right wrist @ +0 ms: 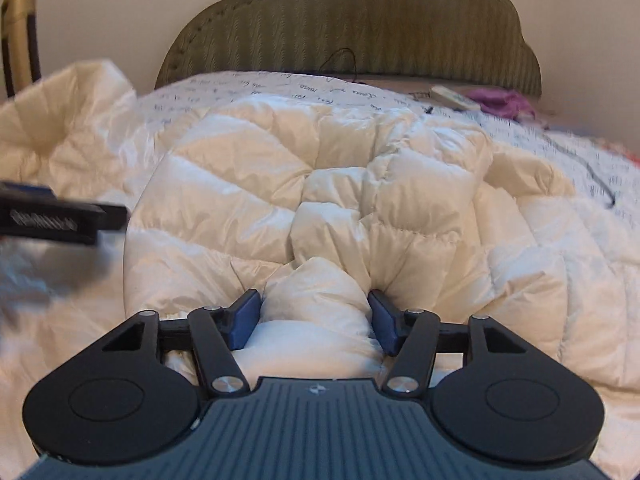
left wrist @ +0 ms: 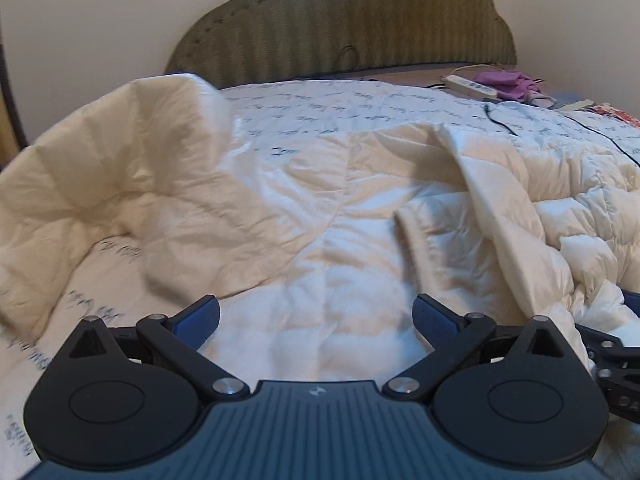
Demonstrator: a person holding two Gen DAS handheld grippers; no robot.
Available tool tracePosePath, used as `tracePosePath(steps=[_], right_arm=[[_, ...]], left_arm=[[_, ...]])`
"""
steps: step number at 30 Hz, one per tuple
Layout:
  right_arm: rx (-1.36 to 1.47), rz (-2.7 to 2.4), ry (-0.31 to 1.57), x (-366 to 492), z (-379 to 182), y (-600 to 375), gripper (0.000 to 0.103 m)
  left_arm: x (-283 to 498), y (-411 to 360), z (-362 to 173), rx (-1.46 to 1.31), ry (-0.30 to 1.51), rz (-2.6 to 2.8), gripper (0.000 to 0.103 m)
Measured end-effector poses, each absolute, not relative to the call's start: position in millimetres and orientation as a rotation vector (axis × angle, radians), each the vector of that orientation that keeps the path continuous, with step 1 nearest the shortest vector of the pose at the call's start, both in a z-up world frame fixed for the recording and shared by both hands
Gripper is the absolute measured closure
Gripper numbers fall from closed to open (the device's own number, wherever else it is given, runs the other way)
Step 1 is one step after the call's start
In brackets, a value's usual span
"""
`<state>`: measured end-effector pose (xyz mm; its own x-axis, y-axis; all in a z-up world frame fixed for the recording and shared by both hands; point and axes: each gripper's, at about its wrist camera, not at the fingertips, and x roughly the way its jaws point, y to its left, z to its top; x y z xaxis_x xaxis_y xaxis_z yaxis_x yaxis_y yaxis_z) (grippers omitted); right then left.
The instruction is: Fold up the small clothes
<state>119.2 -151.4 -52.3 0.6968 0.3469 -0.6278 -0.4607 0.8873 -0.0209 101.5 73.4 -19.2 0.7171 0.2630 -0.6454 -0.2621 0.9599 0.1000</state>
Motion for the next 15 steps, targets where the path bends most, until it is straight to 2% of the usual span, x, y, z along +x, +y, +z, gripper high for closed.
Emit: tracePosePath(steps=[8,12,15], right_arm=[[-0.192,0.443,0.612,114.6,-57.3,-151.0,0.036],[-0.180,0.444,0.599,111.4,-56.9,-153.2,0.035],[-0.181,0.444,0.595,110.8,-57.9,-151.6,0.035]], left_arm=[[46.6,123.7,1.4,0.067,0.622,0.443,0.000],[20.7,175.7,7.5,-0.019,0.615,0.563,0.000],[-0.2,219.1,15.8,-0.184,0.568,0.629,0.000]])
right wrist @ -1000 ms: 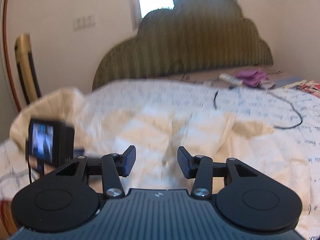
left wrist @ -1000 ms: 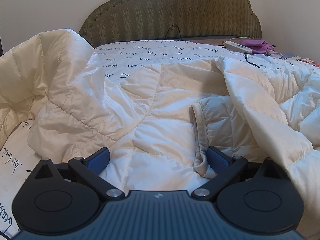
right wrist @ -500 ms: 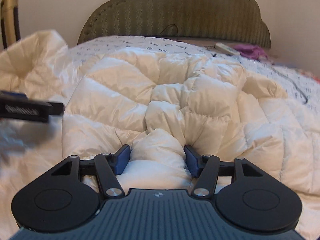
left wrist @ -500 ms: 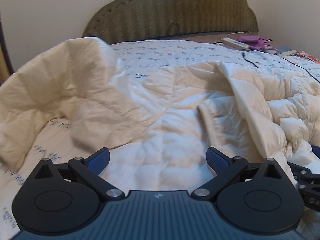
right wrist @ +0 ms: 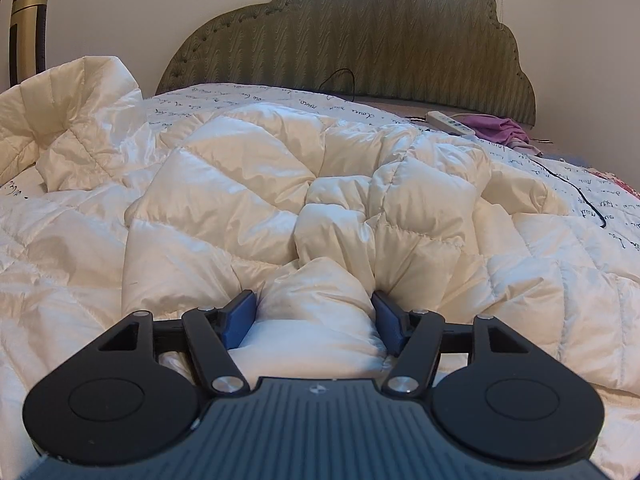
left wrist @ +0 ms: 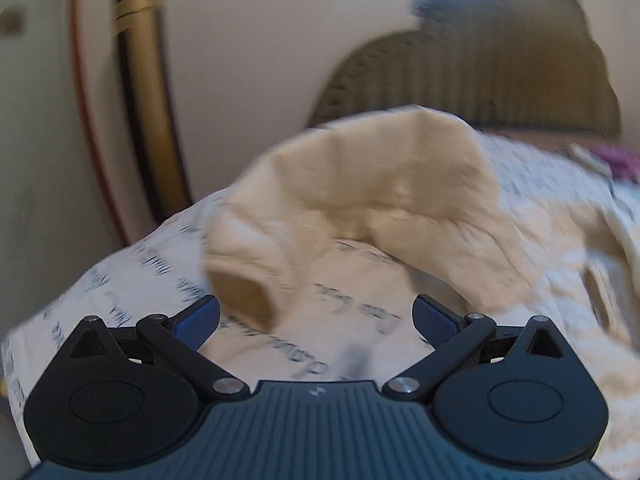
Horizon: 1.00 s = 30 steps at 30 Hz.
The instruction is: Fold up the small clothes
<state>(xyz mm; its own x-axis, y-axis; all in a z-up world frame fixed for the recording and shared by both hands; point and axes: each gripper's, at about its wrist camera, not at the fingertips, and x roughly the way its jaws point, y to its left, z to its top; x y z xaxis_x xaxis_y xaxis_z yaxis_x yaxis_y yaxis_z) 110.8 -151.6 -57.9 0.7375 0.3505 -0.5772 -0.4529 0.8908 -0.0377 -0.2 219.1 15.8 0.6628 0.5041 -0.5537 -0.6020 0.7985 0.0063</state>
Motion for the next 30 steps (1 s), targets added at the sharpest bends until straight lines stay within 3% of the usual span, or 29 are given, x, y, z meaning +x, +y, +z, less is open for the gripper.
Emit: tracePosePath(steps=[5,7,15,18,19,21,24,26,30], right_arm=[[-0.180,0.444,0.594,110.6,-58.0,-151.5,0.035],[-0.178,0.443,0.593,110.1,-58.0,-151.2,0.035],[-0.172,0.444,0.590,109.4,-57.7,-150.3,0.034],[-0.172,0.444,0.590,109.4,-57.8,-150.6,0.034],[-0.172,0.445,0.590,109.4,-57.8,-150.6,0.034],[-0.172,0.445,0.591,109.4,-57.8,-151.0,0.034],[-0.172,0.445,0.591,109.2,-57.9,-151.1,0.034],[-0.171,0.446,0.591,109.2,-57.9,-151.3,0.034],[-0.163,0.448,0.590,109.0,-57.9,-151.0,0.034]], left_arm=[[-30.7,286.3,25.9,-0.678,0.438,0.531,0.000],[-29.3,300.6,26.2,-0.722,0.424,0.540,0.000],[13.5,287.8,16.7,-0.060,0.567,0.445,0.000],[22.6,286.0,6.3,0.004,0.594,0.435,0.001],[24.5,286.8,5.4,0.002,0.603,0.438,0.005],[24.3,285.2,6.6,0.002,0.595,0.427,0.046],[24.1,286.2,10.4,-0.014,0.597,0.422,0.074],[24.9,286.5,15.9,-0.003,0.593,0.432,0.086],[17.1,302.8,45.8,-0.081,0.544,0.456,0.090]])
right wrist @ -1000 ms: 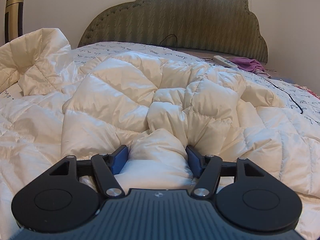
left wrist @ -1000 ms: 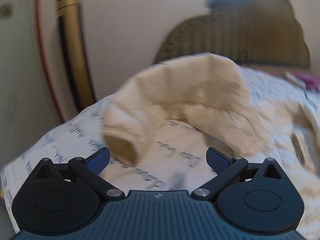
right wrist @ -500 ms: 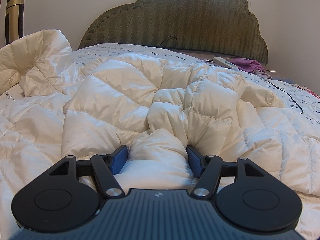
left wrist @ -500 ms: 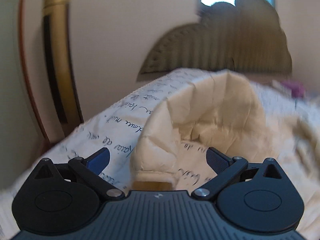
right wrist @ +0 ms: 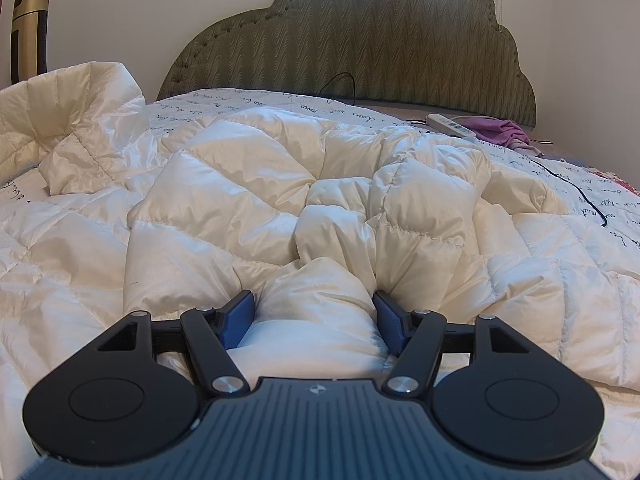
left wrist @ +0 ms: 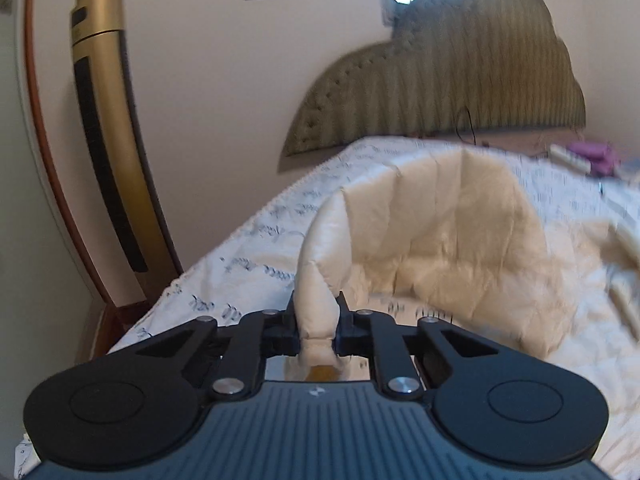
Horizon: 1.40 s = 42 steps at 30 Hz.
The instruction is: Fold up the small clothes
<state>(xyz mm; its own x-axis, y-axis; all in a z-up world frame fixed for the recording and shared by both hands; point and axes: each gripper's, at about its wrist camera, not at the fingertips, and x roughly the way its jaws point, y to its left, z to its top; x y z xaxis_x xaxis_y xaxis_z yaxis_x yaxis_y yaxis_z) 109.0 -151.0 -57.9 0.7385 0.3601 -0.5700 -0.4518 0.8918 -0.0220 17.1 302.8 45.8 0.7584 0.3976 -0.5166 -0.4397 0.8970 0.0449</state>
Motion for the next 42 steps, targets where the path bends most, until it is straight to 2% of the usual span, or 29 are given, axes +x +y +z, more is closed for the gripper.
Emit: tracePosePath(steps=[9,15,19,24,35,37,38,39,40,41,42], right_arm=[[-0.141,0.451,0.591,110.4,-57.8,-150.6,0.033],[-0.135,0.452,0.590,110.9,-58.0,-150.0,0.032],[-0.127,0.454,0.588,110.7,-58.0,-150.3,0.031],[-0.133,0.451,0.582,109.2,-58.1,-149.4,0.030],[-0.066,0.485,0.583,111.2,-57.8,-158.4,0.026],[-0.042,0.500,0.584,112.1,-57.8,-161.7,0.023],[-0.025,0.510,0.584,112.5,-57.8,-163.6,0.022],[-0.005,0.520,0.585,113.4,-58.0,-166.2,0.021],[0.012,0.527,0.586,114.2,-58.1,-168.5,0.021],[0.033,0.536,0.587,115.4,-58.5,-171.0,0.020],[0.047,0.543,0.588,116.1,-58.7,-172.9,0.019]], left_arm=[[-29.3,369.7,151.8,-0.663,0.272,0.306,0.090],[-28.9,331.1,194.7,-0.727,0.180,0.129,0.090],[5.9,272.8,208.4,-0.714,0.231,-0.079,0.090],[70.9,195.2,200.0,-0.695,0.362,-0.302,0.090],[194.7,44.2,111.5,-0.647,0.730,-0.511,0.090],[214.0,24.0,88.5,-0.654,0.844,-0.570,0.088],[221.2,16.4,77.9,-0.685,0.903,-0.590,0.080],[228.4,11.2,66.1,-0.712,0.959,-0.611,0.062],[230.2,4.3,56.8,-0.723,1.007,-0.632,0.051],[231.0,2.1,52.7,-0.723,1.026,-0.641,0.031],[230.1,2.4,52.3,-0.713,1.012,-0.644,0.027]])
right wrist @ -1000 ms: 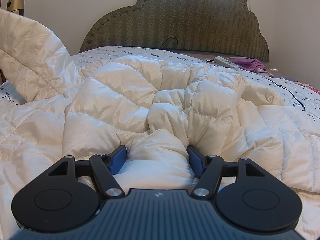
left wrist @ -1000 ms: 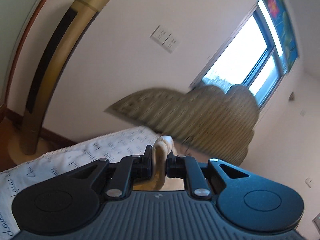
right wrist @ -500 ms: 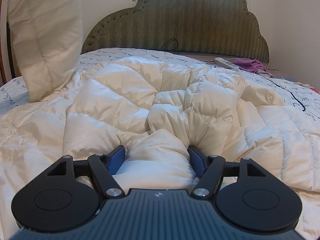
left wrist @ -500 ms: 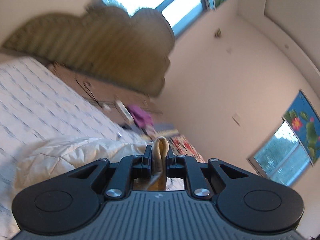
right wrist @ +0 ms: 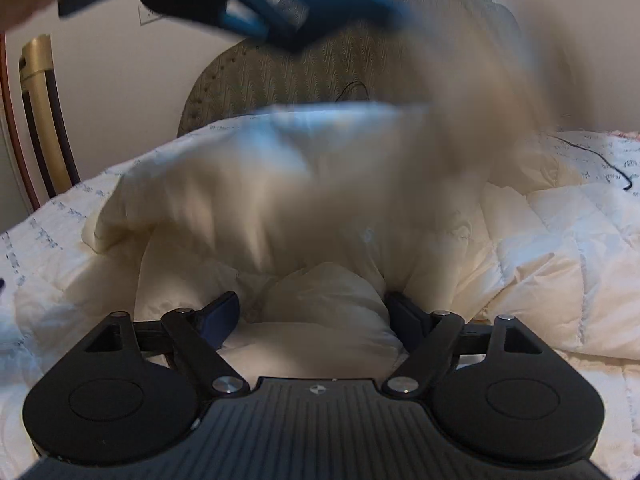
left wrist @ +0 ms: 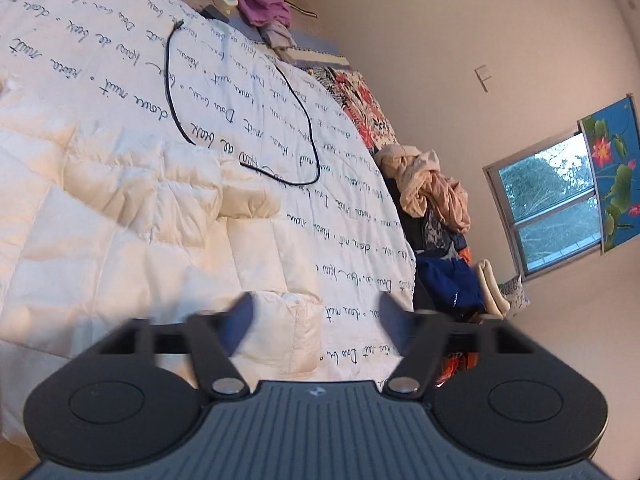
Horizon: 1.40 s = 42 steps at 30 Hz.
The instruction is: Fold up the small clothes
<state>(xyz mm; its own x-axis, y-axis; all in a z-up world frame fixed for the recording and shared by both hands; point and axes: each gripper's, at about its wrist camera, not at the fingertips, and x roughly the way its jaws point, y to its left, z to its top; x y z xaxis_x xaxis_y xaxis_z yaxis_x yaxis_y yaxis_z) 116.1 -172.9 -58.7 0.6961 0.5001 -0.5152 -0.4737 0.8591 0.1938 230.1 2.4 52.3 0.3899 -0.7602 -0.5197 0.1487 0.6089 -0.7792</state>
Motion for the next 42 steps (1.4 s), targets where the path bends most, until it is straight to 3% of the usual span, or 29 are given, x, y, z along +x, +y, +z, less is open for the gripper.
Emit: tracePosePath(steps=[4,6,10,15,18,20,21,23,28,29,31,37,42], right_arm=[[0.072,0.563,0.592,117.1,-58.7,-175.4,0.014],[0.080,0.575,0.595,118.9,-59.2,-176.7,0.012],[0.180,0.617,0.628,119.9,-53.8,-195.2,0.009],[0.678,0.704,0.633,127.8,-50.0,-266.8,0.008],[0.884,0.694,0.585,136.9,-55.0,-299.2,0.030],[0.887,0.636,0.615,146.1,-53.8,-304.5,0.071],[0.865,0.609,0.637,151.7,-52.9,-303.7,0.080],[0.800,0.577,0.641,162.1,-48.4,-299.5,0.086],[0.542,0.444,0.622,178.4,-35.0,-284.9,0.084],[0.551,0.418,0.675,182.4,-40.9,-287.9,0.073],[0.597,0.401,0.708,178.4,-49.1,-297.6,0.062],[0.513,0.160,0.440,144.5,-12.5,-320.3,0.062],[0.407,0.384,0.493,174.4,-13.1,-279.9,0.061]], left_arm=[[194.4,10.3,80.3,-0.593,0.827,-0.620,0.026],[183.7,26.2,93.9,-0.512,0.726,-0.529,0.019],[155.3,74.1,95.5,-0.319,0.594,-0.253,0.017],[128.5,130.1,68.7,-0.111,0.567,0.002,0.017],[125.9,150.8,47.1,-0.107,0.616,0.073,0.017],[128.7,157.3,32.1,-0.138,0.651,0.083,0.017],[129.4,159.2,26.3,-0.150,0.662,0.088,0.017],[131.9,159.6,16.1,-0.154,0.672,0.102,0.017],[140.1,159.7,-8.2,-0.090,0.729,0.170,0.017],[139.7,160.6,-9.4,-0.083,0.745,0.178,0.017],[133.1,161.4,-5.5,-0.075,0.747,0.161,0.017],[131.7,139.5,29.3,-0.053,0.655,0.086,0.017],[154.0,107.5,17.9,-0.087,0.675,0.020,0.017]])
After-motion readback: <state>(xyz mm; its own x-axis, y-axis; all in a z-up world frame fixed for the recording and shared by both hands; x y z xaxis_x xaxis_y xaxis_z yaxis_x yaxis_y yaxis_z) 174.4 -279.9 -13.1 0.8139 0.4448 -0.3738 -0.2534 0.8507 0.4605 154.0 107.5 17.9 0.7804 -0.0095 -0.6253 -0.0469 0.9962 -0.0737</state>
